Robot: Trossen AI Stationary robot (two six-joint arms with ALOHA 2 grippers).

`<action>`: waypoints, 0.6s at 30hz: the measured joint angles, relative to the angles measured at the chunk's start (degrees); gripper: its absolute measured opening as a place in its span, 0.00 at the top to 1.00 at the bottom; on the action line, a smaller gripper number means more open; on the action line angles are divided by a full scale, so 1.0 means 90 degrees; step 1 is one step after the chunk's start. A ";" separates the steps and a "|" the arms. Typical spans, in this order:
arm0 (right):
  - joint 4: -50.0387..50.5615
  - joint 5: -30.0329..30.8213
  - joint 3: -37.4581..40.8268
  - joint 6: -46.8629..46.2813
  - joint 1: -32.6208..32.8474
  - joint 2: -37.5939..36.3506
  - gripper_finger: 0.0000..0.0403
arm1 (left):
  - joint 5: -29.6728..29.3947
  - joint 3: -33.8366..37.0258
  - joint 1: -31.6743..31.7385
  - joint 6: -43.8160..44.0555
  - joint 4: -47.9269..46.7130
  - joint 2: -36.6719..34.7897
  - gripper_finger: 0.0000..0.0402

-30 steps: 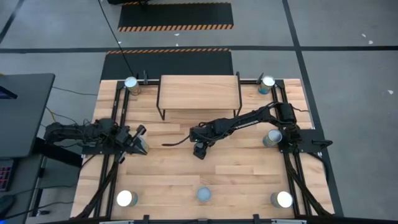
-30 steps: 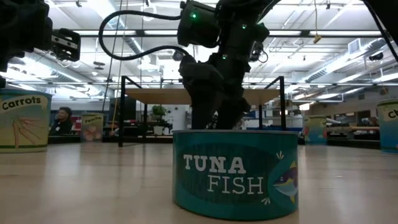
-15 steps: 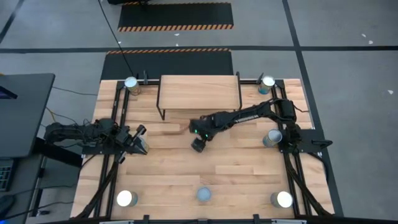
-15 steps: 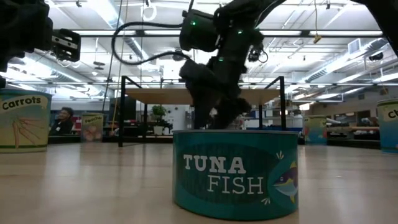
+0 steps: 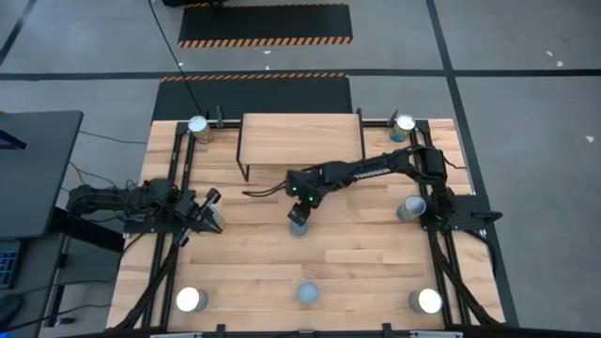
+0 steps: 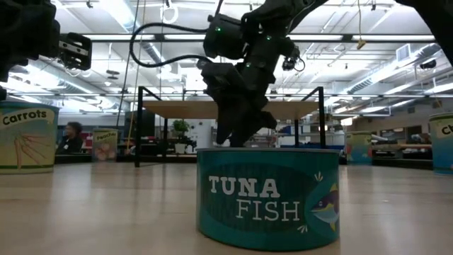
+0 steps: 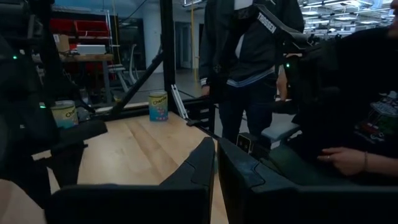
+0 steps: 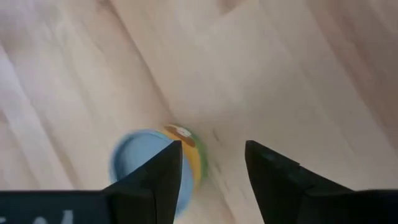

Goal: Pick and place cans onto a shelf
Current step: Put the small yellow canned mushrooms on the shelf

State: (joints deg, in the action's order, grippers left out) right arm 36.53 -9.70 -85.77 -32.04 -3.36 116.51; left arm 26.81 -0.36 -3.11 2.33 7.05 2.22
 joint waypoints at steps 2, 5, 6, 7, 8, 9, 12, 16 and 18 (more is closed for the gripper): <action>0.0242 0.0129 -0.0082 0.0093 0.0116 0.0000 0.55 | 0.0000 -0.0002 -0.0002 -0.0002 -0.0003 0.0002 0.93; 0.0830 0.0280 -0.0228 0.0069 0.0352 0.0000 0.55 | 0.0000 0.0000 -0.0002 -0.0002 -0.0006 0.0002 0.93; 0.0949 0.0377 -0.0273 0.0014 0.0450 -0.0001 0.55 | 0.0000 -0.0002 -0.0001 -0.0002 -0.0002 0.0002 0.93; 0.1021 0.0505 -0.0307 -0.0068 0.0539 0.0000 0.55 | 0.0000 -0.0002 -0.0002 0.0000 -0.0002 0.0000 0.93; 0.1074 0.0634 -0.0330 -0.0154 0.0624 0.0000 0.55 | 0.0000 0.0000 -0.0002 0.0000 -0.0007 0.0002 0.93; 0.1090 0.0716 -0.0338 -0.0255 0.0696 0.0000 0.55 | 0.0000 -0.0002 -0.0002 -0.0002 -0.0005 0.0002 0.93; 0.1096 0.0765 -0.0341 -0.0747 0.0809 0.0000 0.55 | 0.0000 -0.0002 -0.0002 -0.0002 -0.0005 0.0002 0.93; 0.0970 0.0969 -0.0341 -0.1202 0.0834 0.0000 0.55 | 0.0000 -0.0001 -0.0002 -0.0002 -0.0002 0.0002 0.93; 0.0837 0.0967 -0.0341 -0.1458 0.0764 0.0000 0.55 | 0.0000 -0.0002 -0.0002 -0.0002 -0.0004 0.0002 0.93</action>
State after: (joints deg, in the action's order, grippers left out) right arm 44.07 -0.99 -88.84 -45.16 3.52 116.51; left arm 26.81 -0.37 -3.13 2.31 7.02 2.24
